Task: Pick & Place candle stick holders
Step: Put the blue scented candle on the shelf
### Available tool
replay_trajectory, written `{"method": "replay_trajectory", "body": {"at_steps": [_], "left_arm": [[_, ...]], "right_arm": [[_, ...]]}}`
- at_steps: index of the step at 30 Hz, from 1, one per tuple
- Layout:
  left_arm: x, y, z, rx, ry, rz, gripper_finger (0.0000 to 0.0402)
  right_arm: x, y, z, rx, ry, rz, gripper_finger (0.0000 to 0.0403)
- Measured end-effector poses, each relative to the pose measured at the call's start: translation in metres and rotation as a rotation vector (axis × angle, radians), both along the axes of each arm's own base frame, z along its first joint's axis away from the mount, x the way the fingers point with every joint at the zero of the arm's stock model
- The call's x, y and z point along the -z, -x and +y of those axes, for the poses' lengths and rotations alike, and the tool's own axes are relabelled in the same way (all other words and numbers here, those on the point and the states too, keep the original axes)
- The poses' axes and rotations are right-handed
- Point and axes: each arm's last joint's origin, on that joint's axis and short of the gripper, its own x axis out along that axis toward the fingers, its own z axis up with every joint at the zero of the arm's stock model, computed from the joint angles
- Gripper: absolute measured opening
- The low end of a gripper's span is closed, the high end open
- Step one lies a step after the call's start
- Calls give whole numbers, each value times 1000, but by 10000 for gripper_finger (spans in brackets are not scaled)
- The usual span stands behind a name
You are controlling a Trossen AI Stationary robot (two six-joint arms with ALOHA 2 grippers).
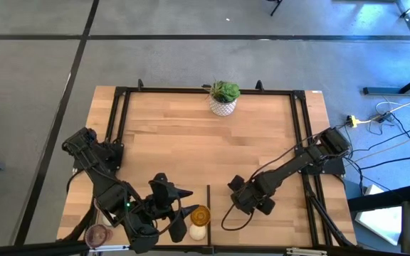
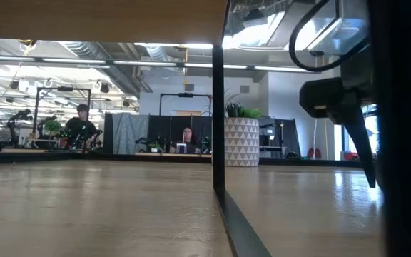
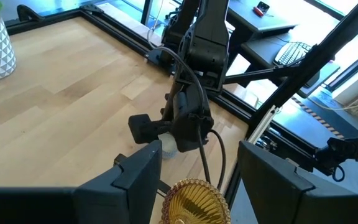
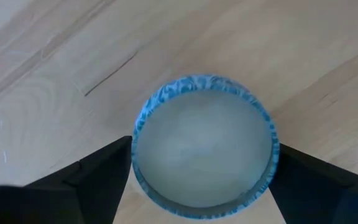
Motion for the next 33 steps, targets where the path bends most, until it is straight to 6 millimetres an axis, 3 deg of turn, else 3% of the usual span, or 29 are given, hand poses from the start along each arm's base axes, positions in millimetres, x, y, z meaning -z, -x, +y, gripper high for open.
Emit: {"method": "replay_trajectory", "body": {"at_steps": [19, 27, 33], "left_arm": [[0, 0, 0, 0, 0, 0, 207], [0, 0, 0, 0, 0, 0, 207], [0, 0, 0, -2, 5, -2, 207]], "right_arm": [[0, -3, 3, 52, -41, -25, 342], [2, -5, 4, 101, -72, -5, 296], [7, -6, 5, 177, -84, 22, 294]]}}
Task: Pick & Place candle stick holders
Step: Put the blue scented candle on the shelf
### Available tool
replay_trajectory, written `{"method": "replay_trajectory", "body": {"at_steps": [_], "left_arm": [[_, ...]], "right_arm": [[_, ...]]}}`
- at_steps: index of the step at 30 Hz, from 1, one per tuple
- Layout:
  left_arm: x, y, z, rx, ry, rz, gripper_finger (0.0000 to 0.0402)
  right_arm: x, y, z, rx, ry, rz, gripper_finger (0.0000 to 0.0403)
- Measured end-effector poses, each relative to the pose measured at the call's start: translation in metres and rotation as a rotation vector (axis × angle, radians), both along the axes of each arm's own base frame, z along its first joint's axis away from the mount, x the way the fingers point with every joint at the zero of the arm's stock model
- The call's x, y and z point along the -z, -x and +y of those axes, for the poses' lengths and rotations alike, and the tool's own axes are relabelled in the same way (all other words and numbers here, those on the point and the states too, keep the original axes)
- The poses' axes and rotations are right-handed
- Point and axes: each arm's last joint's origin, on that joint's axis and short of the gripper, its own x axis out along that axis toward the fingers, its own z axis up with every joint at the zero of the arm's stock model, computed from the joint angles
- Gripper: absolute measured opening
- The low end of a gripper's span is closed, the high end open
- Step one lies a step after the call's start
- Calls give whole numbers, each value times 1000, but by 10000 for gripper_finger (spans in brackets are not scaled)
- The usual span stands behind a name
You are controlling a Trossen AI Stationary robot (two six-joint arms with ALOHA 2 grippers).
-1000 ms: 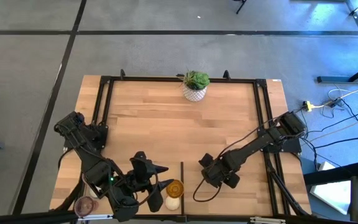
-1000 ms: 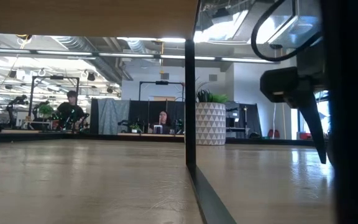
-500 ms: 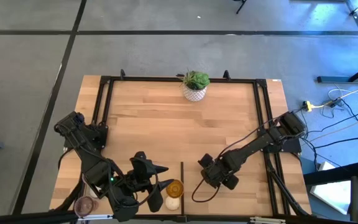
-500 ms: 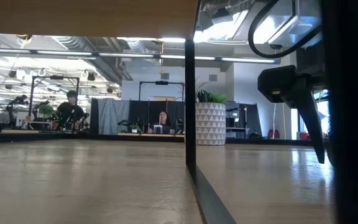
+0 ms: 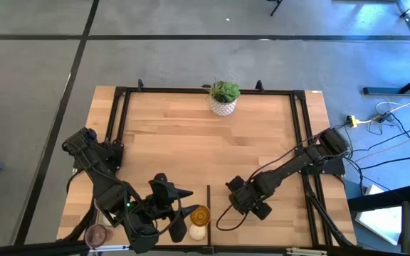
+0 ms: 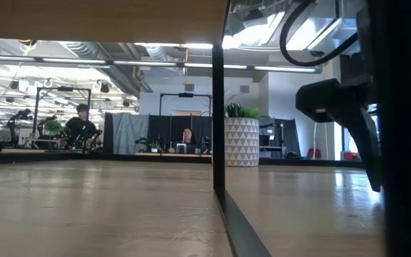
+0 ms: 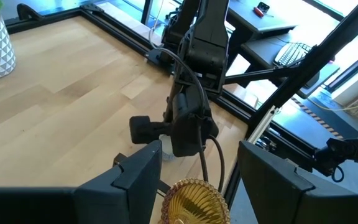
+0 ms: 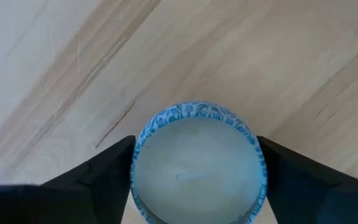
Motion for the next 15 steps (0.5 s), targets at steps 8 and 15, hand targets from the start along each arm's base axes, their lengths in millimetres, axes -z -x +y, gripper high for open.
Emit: {"method": "replay_trajectory", "body": {"at_steps": [8, 15], "left_arm": [[0, 0, 0, 0, 2, 0, 207], [0, 0, 0, -1, -6, -1, 207]], "right_arm": [[-3, 3, -2, 128, 14, 20, 294], [-14, 7, -6, 213, 76, 67, 294]]}}
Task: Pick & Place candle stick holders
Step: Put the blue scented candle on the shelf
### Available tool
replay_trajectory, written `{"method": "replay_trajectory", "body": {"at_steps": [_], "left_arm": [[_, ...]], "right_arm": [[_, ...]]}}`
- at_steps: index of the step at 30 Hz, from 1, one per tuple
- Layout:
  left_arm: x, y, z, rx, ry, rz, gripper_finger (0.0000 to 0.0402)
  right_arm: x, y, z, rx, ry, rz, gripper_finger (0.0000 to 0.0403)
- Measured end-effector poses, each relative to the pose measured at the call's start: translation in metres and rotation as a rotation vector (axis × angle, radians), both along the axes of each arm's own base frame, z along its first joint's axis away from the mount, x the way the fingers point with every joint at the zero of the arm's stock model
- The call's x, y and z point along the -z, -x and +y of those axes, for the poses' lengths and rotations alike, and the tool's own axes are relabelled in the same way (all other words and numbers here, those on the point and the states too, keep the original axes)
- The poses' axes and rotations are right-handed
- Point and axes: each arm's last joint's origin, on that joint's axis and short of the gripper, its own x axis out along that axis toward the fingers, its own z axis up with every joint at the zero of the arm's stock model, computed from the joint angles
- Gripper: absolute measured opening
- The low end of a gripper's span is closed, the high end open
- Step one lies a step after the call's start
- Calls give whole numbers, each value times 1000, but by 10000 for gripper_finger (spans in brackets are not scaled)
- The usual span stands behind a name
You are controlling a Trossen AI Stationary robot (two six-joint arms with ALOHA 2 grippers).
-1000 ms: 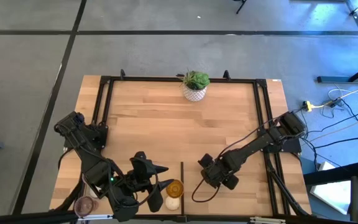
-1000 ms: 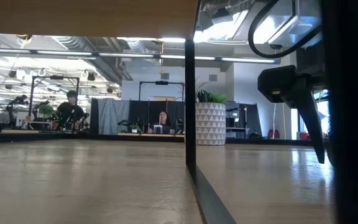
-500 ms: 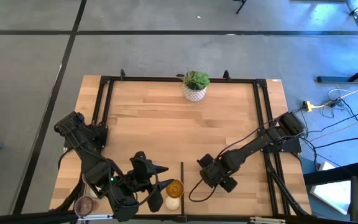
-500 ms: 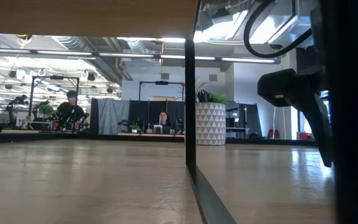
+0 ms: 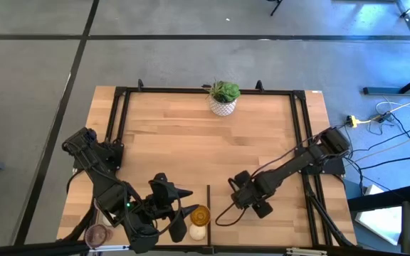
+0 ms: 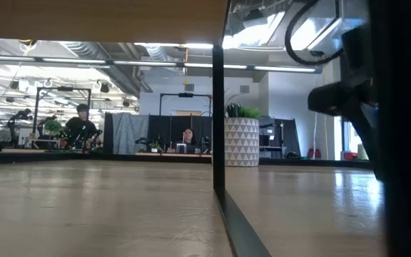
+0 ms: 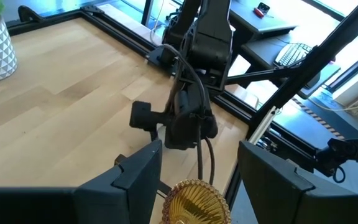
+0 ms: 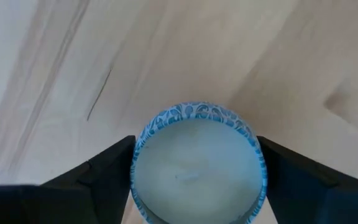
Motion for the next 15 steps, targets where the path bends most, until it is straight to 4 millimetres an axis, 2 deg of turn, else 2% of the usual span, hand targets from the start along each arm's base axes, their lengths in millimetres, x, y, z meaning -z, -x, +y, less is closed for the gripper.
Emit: {"method": "replay_trajectory", "body": {"at_steps": [4, 9, 15], "left_arm": [[0, 0, 0, -6, -4, -4, 207], [2, 2, 4, -83, 25, -24, 207], [12, 12, 13, -202, 89, 11, 207]], "right_arm": [[-11, -1, 1, 10, 18, 32, 294], [-34, -8, 5, 11, 26, 38, 294], [-79, -17, 12, 7, 88, -28, 294]]}}
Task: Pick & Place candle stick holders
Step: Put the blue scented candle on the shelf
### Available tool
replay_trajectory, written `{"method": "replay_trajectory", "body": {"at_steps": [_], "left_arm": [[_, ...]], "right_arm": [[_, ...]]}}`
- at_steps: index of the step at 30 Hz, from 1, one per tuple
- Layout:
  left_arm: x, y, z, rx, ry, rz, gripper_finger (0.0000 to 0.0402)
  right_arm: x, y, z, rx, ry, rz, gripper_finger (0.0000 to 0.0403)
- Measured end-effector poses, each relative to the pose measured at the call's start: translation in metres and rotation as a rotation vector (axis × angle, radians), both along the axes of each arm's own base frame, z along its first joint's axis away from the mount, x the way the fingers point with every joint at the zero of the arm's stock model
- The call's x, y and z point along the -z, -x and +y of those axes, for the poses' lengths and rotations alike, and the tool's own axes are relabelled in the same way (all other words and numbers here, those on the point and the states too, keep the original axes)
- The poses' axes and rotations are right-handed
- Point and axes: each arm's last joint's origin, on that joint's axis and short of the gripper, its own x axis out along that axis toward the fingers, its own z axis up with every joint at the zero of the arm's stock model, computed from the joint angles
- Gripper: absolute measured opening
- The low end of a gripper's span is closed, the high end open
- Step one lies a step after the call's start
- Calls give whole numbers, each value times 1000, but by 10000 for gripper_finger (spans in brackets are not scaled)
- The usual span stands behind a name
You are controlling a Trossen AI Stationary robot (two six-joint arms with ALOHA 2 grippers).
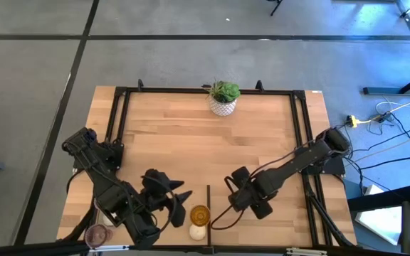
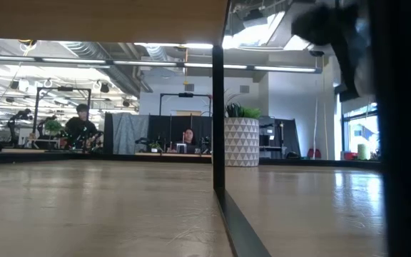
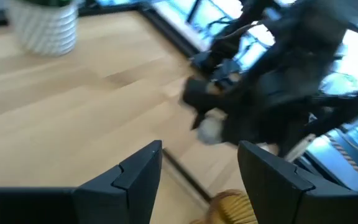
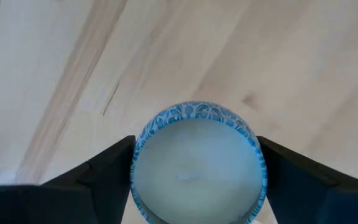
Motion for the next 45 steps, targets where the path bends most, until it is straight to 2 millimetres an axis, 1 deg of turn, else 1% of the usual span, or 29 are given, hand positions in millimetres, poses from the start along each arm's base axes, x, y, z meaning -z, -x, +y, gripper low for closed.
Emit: {"method": "replay_trajectory", "body": {"at_steps": [3, 7, 13, 16, 20, 22, 26, 31, 33, 37, 39, 42, 45], "left_arm": [[5, 9, 3, -51, 43, 29, 207], [9, 22, 3, -108, 72, 46, 207], [11, 37, 3, -161, 96, 43, 207], [11, 38, 2, -175, 124, 36, 207], [7, 38, 5, -177, 183, 51, 207], [3, 36, 6, -157, 210, 40, 207], [-5, 26, 5, -95, 247, 5, 207], [-9, 1, 7, -44, 286, -44, 207], [-1, -13, 9, -26, 299, -59, 207], [23, -46, 17, 54, 363, -104, 207], [32, -65, 25, 110, 412, -196, 207], [39, -89, 41, 204, 477, -388, 207], [42, -102, 58, 271, 517, -515, 207]], "right_arm": [[-31, -3, 4, -5, 19, -46, 294], [-74, -4, 4, 6, 46, -106, 294], [-134, 4, -4, 39, 50, -194, 294], [-158, 9, -8, 67, 37, -256, 294], [-180, 12, -10, 105, -4, -345, 296], [-187, 13, -11, 125, -25, -369, 299], [-189, 14, -10, 128, -3, -391, 295], [-189, 19, -3, 103, -2, -394, 295], [-189, 20, 0, 94, -5, -394, 295], [-189, 24, 5, 95, -14, -394, 295], [-189, 26, 8, 92, -20, -392, 295], [-189, 27, 10, 103, -26, -392, 295], [-189, 27, 9, 128, -33, -392, 295]]}}
